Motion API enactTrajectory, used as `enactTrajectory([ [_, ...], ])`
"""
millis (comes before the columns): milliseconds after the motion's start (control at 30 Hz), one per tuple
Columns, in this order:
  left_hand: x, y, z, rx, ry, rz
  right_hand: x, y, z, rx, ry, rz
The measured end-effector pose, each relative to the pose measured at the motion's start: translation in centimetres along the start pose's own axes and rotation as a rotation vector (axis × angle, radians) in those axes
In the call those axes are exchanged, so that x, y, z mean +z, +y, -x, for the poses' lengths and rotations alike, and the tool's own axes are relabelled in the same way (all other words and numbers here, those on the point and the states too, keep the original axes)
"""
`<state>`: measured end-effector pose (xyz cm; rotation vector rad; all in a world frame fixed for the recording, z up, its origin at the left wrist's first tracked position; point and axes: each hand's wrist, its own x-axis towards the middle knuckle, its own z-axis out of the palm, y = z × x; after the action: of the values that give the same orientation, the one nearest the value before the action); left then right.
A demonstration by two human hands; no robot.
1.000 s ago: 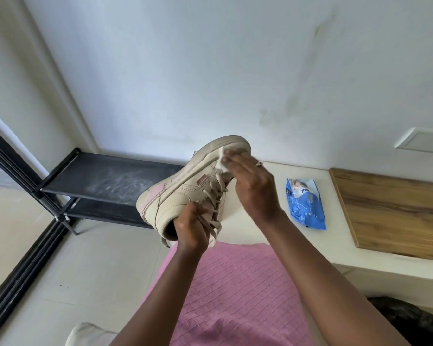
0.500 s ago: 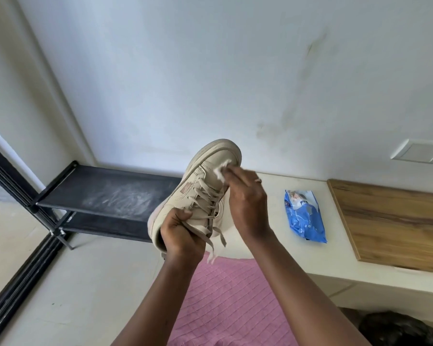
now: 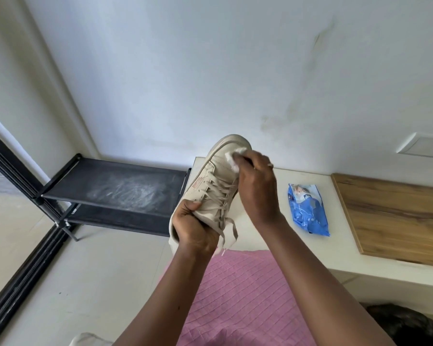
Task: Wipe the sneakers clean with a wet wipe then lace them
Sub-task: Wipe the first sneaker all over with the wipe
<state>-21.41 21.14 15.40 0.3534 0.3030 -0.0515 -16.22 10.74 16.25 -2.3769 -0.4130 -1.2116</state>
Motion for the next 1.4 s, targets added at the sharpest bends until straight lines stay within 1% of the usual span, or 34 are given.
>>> enactTrajectory([
  [67, 0.2, -0.2, -0.1, -0.004, -0.007, 0.02, 0.0, -0.4, -0.8, 0.067, 0.034, -0.013],
  [133, 0.2, -0.2, -0.3, -0.007, -0.04, 0.025, 0.4, -0.9, -0.1, 0.07, 0.006, -0.039],
  [200, 0.1, 0.1, -0.5, 0.008, -0.09, 0.035, 0.5, -1.3, 1.2, 0.018, -0.064, -0.07],
  [267, -0.1, 0.3, -0.7, 0.015, -0.107, 0.065, 0.3, -0.8, 1.9, -0.058, -0.093, -0.091],
  [333, -0.2, 0.3, -0.5, 0.01, -0.117, 0.076, -0.1, -0.1, 1.7, -0.101, -0.075, -0.057],
  [400, -0.1, 0.1, -0.3, -0.003, -0.125, 0.097, -0.3, 0.6, 0.9, -0.102, -0.015, 0.0],
  [500, 0.1, 0.0, -0.1, -0.022, -0.125, 0.073, -0.3, 0.4, 0.0, -0.017, 0.082, 0.02],
  [600, 0.2, -0.1, -0.6, -0.039, -0.145, 0.117, -0.1, -1.1, 0.6, 0.133, 0.13, -0.007],
  [667, 0.2, -0.1, -0.6, -0.043, -0.151, 0.108, 0.0, -2.4, 1.4, 0.256, 0.111, -0.038],
  [733, 0.0, -0.1, -0.7, -0.057, -0.126, 0.112, -0.2, -3.2, 2.0, 0.292, 0.055, -0.09],
  [833, -0.3, 0.0, -0.6, -0.036, -0.147, 0.149, -0.6, -2.6, 1.6, 0.139, -0.017, -0.133],
  [900, -0.3, -0.1, -0.6, -0.049, -0.113, 0.101, -0.8, -1.8, 0.4, 0.093, 0.0, -0.09],
  [1000, -0.3, -0.3, -0.4, -0.076, -0.078, 0.071, -0.9, -1.5, -1.4, 0.145, 0.074, -0.017],
  [1067, 0.0, -0.6, 0.0, -0.09, -0.081, 0.042, -0.8, -2.1, -1.9, 0.193, 0.063, -0.012],
  [1133, 0.3, -0.8, 0.3, -0.09, -0.033, -0.037, -0.6, -3.1, -1.4, 0.162, -0.003, -0.078],
  [1233, 0.4, -0.9, 0.5, -0.052, 0.031, -0.094, -0.7, -4.9, 0.3, 0.005, -0.18, -0.151],
  [1300, 0.1, -0.9, 0.7, -0.027, 0.073, -0.103, -1.0, -5.0, 0.5, -0.076, -0.254, -0.195],
  [1367, -0.6, -1.0, 0.6, 0.0, 0.092, -0.158, -1.2, -4.1, 0.1, -0.14, -0.318, -0.184],
  [1400, -0.7, -1.1, 0.7, 0.009, 0.087, -0.179, -1.2, -3.4, 0.0, -0.148, -0.333, -0.142],
])
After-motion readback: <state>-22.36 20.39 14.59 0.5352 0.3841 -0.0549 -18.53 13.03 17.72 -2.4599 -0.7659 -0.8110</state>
